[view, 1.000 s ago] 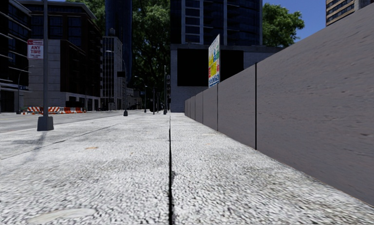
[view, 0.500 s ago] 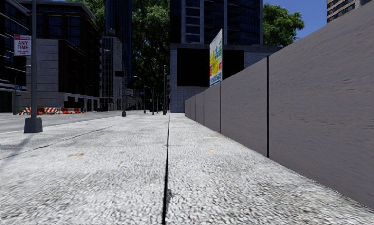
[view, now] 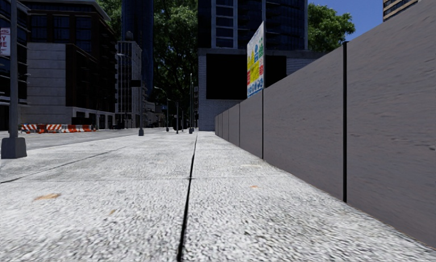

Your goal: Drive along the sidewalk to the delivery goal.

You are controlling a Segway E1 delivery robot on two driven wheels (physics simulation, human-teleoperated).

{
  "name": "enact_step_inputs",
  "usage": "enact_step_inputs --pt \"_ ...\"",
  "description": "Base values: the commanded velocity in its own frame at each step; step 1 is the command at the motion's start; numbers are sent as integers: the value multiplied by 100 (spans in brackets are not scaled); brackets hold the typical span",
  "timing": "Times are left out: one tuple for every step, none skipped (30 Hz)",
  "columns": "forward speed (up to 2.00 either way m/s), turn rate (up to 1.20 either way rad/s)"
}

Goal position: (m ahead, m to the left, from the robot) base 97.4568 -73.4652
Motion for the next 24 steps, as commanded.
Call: enact_step_inputs --pt "154 0" --pt "154 0" --pt "154 0" --pt "154 0" --pt "154 0" --pt "154 0" --pt "154 0" --pt "154 0" --pt "154 0" --pt "152 0" --pt "143 0" --pt "126 0" --pt "108 0" --pt "108 0" --pt "101 0" --pt "99 0" --pt "99 0" --pt "99 0" --pt "99 0" --pt "111 0" --pt "127 0" --pt "136 0" --pt "142 0" --pt "142 0"
